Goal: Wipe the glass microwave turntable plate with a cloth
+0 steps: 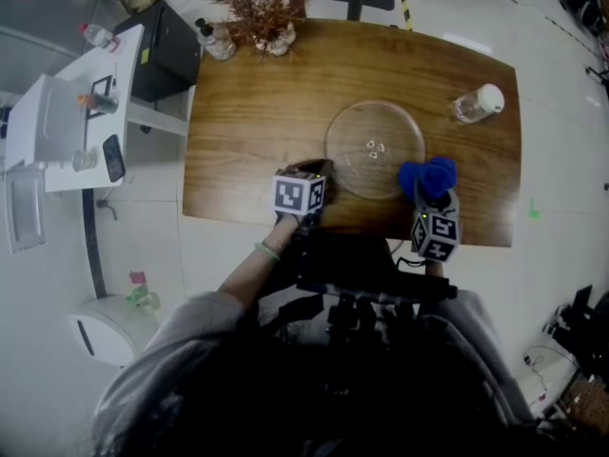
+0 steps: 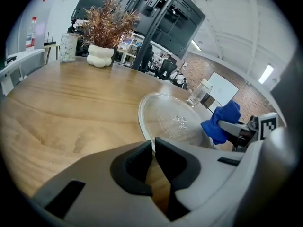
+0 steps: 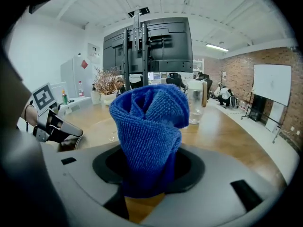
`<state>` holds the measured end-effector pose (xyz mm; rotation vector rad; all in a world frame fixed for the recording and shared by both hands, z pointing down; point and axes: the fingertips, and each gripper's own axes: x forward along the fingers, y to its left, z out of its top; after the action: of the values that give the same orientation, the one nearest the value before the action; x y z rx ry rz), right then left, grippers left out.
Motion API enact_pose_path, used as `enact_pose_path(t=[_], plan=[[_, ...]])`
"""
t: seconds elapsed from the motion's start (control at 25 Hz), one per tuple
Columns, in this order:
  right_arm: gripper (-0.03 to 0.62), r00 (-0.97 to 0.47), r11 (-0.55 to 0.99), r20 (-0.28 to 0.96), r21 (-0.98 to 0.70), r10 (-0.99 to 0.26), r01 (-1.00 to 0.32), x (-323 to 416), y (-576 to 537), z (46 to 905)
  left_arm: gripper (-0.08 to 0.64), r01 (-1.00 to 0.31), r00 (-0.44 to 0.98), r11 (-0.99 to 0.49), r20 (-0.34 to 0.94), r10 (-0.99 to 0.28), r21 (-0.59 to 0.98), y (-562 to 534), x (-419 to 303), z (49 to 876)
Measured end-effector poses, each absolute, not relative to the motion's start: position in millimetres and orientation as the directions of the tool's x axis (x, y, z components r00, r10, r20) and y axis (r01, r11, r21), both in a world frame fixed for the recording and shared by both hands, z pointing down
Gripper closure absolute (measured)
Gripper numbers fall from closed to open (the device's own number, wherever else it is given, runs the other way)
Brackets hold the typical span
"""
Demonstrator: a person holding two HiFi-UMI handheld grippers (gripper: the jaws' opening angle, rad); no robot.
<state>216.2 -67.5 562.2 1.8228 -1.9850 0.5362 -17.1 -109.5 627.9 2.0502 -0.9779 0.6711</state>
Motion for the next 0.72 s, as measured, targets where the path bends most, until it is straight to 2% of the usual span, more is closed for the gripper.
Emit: enact_pose_path(t=[0.16, 0.24, 0.48, 0.72], plan=[[0.400, -0.058, 0.019, 0.530, -0.078, -0.846, -0.997, 211, -63, 558, 0.531, -0.803, 0.578, -0.445, 0.702, -0.416, 0.396, -107, -18, 626], [0.400, -0.048, -0.033, 0.528, -0.144, -0.848, -0.989, 210, -59, 554, 0.531, -0.773, 0.623, -0.461, 0.659, -0.422, 0.436, -105, -18, 621], [0.400, -0.023, -0.104, 0.480, -0.237, -0.877, -0.966, 209, -48, 532, 0.552, -0.491, 0.851, -0.494, 0.273, -0.448, 0.718, -90, -21, 575], [0.400, 0.005, -0.151, 0.447, -0.292, -0.895, -0.944, 196, -24, 516, 0.552, -0.384, 0.884, -0.552, 0.122, -0.452, 0.740, -83, -40, 545]])
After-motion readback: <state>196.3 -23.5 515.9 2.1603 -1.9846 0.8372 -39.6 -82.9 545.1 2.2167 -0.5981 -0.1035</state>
